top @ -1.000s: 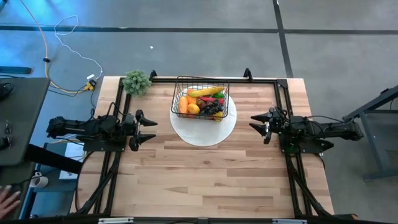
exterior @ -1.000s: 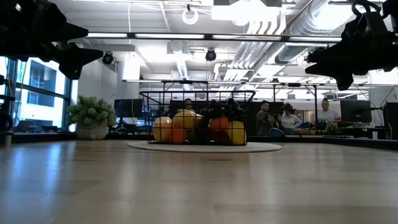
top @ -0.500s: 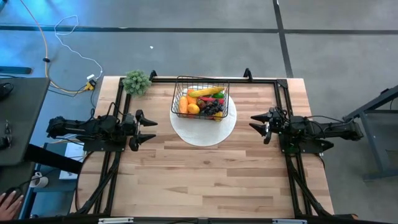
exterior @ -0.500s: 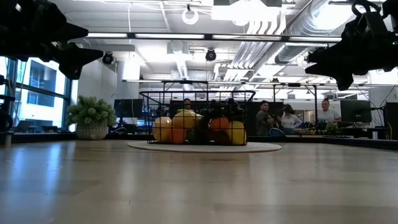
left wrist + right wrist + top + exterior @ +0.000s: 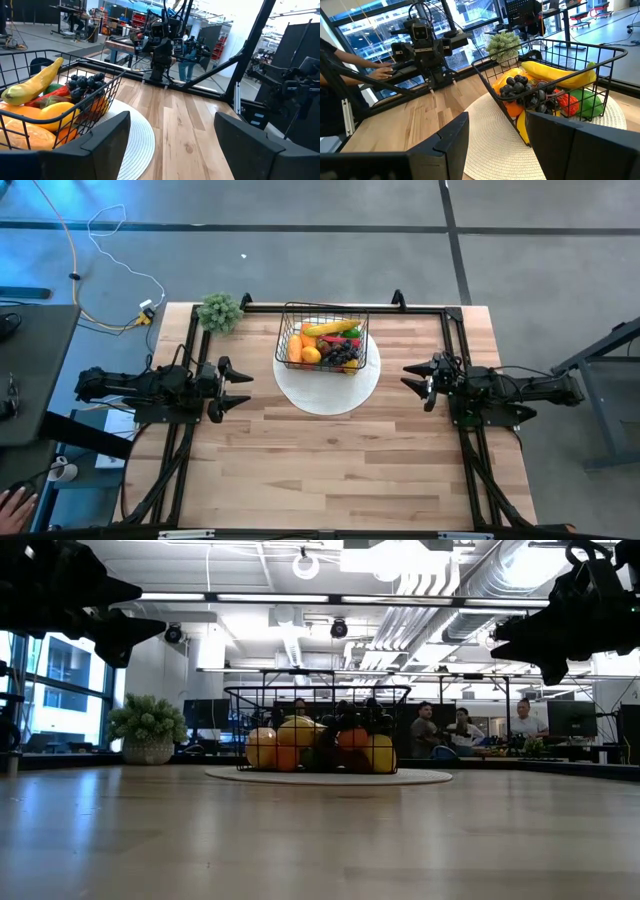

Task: Build produce basket
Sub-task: Return to Home Position

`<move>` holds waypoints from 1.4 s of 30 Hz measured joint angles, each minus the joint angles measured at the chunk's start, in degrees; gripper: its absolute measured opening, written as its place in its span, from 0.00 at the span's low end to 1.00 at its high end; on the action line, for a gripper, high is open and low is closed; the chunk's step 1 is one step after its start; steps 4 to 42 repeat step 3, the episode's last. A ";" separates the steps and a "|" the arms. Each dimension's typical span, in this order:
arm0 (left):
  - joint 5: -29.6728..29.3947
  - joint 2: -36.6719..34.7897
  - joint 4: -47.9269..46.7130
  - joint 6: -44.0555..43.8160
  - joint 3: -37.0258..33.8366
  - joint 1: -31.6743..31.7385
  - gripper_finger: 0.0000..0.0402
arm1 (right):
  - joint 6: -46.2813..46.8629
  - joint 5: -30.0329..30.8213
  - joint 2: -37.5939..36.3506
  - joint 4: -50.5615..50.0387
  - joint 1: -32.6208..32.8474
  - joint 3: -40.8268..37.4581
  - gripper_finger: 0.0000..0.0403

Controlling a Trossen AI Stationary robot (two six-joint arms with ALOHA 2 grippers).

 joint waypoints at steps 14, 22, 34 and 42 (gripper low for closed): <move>0.00 0.00 0.00 -0.02 0.00 0.00 0.70 | 0.00 0.00 0.00 0.00 0.00 0.01 0.44; 0.00 0.00 0.00 -0.02 0.00 0.00 0.70 | 0.00 0.00 0.00 0.00 0.00 0.01 0.44; 0.00 0.00 0.00 -0.02 0.00 0.00 0.70 | 0.00 0.00 0.00 0.00 0.00 0.01 0.44; 0.00 0.00 0.00 -0.02 0.00 0.00 0.70 | 0.00 0.00 0.00 0.00 0.00 0.01 0.44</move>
